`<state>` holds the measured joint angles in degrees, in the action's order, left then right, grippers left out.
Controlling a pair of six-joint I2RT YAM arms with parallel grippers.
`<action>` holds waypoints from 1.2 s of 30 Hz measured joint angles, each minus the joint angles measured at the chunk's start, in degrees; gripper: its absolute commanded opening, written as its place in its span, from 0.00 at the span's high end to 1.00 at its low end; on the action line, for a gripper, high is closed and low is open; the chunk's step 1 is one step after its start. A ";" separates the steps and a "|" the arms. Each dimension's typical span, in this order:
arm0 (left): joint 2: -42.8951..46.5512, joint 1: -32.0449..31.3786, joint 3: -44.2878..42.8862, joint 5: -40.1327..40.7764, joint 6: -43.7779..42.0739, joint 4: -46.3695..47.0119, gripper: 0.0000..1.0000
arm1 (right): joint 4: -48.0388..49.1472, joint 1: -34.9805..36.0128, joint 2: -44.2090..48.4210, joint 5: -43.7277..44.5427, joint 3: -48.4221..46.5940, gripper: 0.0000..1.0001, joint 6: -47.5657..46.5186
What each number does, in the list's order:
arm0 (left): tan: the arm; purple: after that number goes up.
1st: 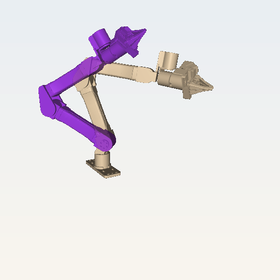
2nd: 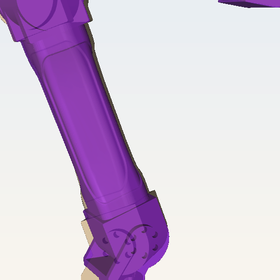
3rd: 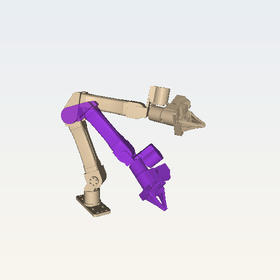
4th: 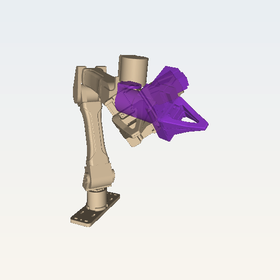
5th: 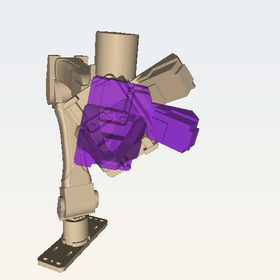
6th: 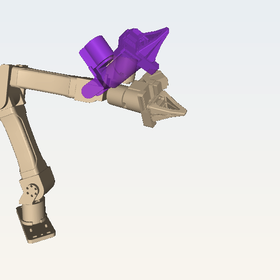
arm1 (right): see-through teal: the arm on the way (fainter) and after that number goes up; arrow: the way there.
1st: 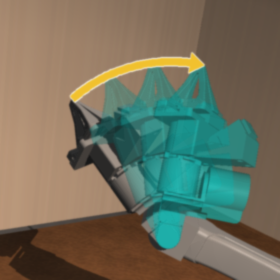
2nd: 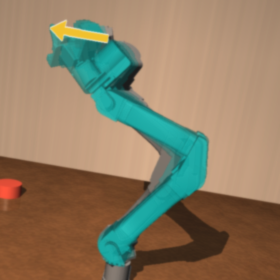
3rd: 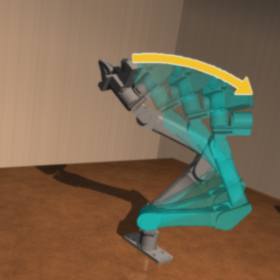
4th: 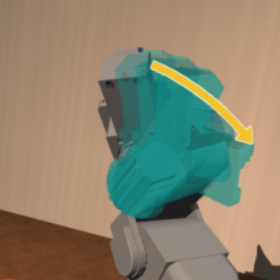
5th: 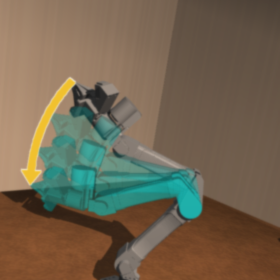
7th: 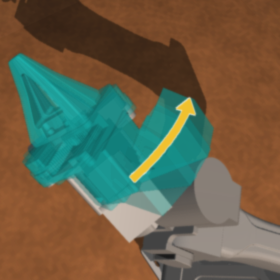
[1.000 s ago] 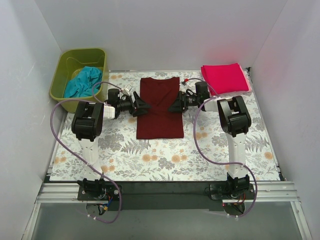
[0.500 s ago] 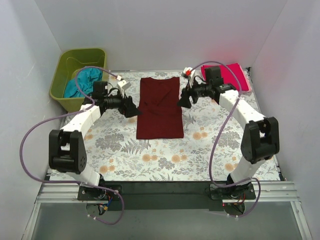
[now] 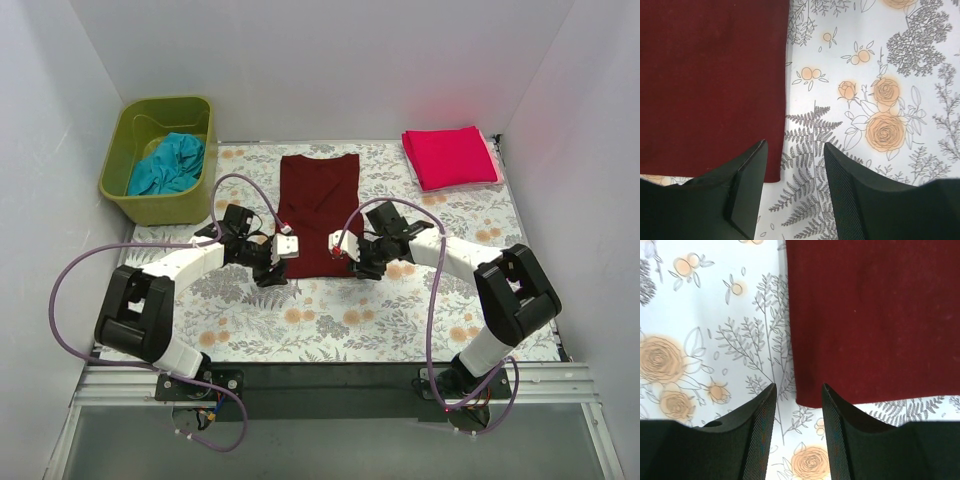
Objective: Fold and stack the t-shirts
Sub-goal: Fold the tshirt
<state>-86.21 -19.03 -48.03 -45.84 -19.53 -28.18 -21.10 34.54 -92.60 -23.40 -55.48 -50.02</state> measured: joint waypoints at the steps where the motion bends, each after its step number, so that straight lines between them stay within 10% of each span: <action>1: -0.24 -0.13 0.00 0.33 -0.55 0.50 0.52 | 0.48 0.00 -0.02 0.68 0.24 0.53 -0.57; 18: -5.92 -2.19 0.52 6.01 -2.82 5.46 0.54 | 6.69 0.90 -2.10 2.71 3.65 0.55 -4.20; 33: -9.07 -2.60 -1.31 9.05 -4.72 6.08 0.83 | 5.77 1.20 -1.66 2.03 4.33 0.56 -6.60; 36: -9.14 -2.60 -1.55 9.03 -4.72 5.77 0.94 | 7.69 1.16 -2.01 2.05 4.55 0.68 -7.17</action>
<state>-95.35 -21.63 -49.58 -36.82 -24.25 -22.41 -13.41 35.70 -94.61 -21.34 -50.94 -57.19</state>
